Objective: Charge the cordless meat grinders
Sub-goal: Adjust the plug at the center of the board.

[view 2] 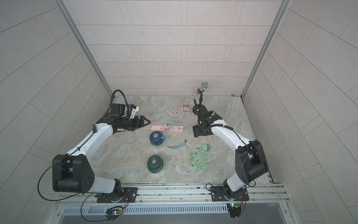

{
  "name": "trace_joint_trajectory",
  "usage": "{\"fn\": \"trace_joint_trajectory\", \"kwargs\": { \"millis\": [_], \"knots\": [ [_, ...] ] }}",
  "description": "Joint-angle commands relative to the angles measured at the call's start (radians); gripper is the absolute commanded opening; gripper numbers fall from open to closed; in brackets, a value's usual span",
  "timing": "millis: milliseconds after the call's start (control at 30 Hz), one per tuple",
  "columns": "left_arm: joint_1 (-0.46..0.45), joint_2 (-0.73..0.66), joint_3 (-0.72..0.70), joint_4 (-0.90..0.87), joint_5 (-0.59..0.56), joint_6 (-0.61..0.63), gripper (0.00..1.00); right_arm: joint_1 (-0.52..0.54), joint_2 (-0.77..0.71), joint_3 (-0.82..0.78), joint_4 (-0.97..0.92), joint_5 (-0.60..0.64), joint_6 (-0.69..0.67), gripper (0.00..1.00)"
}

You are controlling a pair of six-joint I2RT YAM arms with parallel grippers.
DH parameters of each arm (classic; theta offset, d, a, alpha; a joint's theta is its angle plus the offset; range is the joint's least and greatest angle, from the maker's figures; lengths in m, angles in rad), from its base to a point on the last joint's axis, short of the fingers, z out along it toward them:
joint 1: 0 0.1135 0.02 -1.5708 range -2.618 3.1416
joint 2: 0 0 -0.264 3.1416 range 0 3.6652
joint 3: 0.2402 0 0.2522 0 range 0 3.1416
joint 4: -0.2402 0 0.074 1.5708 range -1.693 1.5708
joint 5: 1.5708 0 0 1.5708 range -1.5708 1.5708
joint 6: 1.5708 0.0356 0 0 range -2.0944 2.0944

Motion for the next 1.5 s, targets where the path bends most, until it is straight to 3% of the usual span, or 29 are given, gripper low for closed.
{"fn": "trace_joint_trajectory", "kwargs": {
  "millis": [0,100,267,400,633,967,1167,1300,1467],
  "knots": [
    [-0.017,0.001,0.026,0.032,0.000,0.020,0.80,-0.005,-0.018,-0.035,-0.063,0.059,0.041,0.77],
    [-0.023,0.013,0.031,0.035,0.018,0.020,0.79,-0.013,-0.013,-0.047,-0.075,0.043,0.013,0.76],
    [-0.024,0.019,0.030,0.034,0.031,0.026,0.79,-0.014,0.066,0.040,-0.220,0.001,-0.245,0.75],
    [-0.025,0.024,0.035,0.029,0.036,0.034,0.78,-0.015,0.112,0.045,-0.283,0.046,-0.449,0.75],
    [-0.025,0.041,0.043,0.034,0.050,0.025,0.78,-0.016,0.118,-0.011,-0.211,0.087,-0.690,0.77],
    [-0.025,0.064,0.063,0.020,0.063,0.025,0.78,-0.003,0.147,-0.078,-0.153,-0.028,-0.751,0.75],
    [-0.025,0.075,0.068,0.018,0.073,0.024,0.77,0.013,0.176,-0.101,-0.131,-0.021,-0.741,0.74],
    [-0.024,0.077,0.071,0.017,0.077,0.023,0.77,0.029,0.208,-0.101,-0.102,0.008,-0.712,0.69],
    [-0.025,0.073,0.073,0.012,0.079,0.024,0.76,0.041,0.247,-0.066,-0.098,0.016,-0.649,0.55]
  ]
}}
